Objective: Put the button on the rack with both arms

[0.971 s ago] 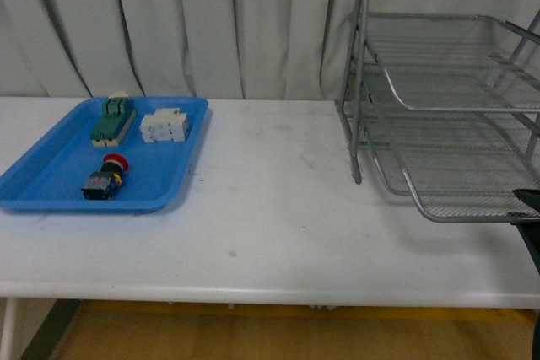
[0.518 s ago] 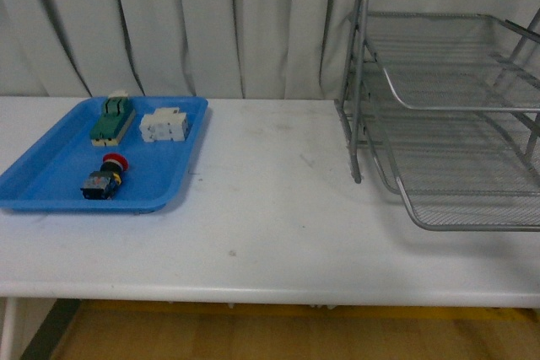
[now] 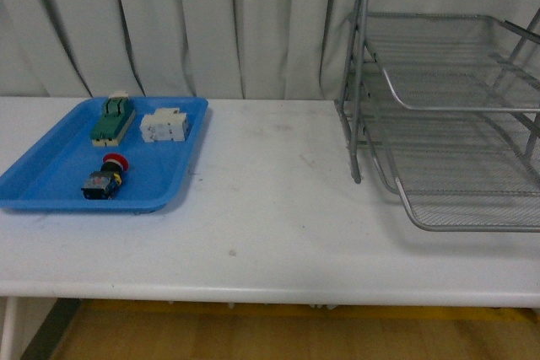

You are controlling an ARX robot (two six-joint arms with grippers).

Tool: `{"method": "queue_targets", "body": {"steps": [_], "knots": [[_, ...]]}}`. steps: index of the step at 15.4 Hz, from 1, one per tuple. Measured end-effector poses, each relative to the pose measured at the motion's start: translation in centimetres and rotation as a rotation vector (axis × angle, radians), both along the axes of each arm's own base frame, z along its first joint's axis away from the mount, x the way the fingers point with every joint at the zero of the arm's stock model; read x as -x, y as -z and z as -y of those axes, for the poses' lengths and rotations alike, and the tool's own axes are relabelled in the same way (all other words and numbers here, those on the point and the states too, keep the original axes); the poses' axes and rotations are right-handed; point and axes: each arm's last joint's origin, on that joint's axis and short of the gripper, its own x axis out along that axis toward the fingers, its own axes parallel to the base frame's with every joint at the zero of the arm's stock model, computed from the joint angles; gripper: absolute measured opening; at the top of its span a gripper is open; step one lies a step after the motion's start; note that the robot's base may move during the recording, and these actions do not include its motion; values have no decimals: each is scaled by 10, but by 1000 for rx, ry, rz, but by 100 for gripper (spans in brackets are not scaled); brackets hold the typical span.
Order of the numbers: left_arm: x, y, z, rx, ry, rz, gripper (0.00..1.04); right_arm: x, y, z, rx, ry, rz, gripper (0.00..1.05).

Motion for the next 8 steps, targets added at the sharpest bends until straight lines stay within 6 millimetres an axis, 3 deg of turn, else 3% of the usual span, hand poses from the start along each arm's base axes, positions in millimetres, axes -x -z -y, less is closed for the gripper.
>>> {"method": "queue_targets", "body": {"steps": [8], "knots": [[0,0,0,0,0,0,98,32,-6,0,15,0,24,2]]}}
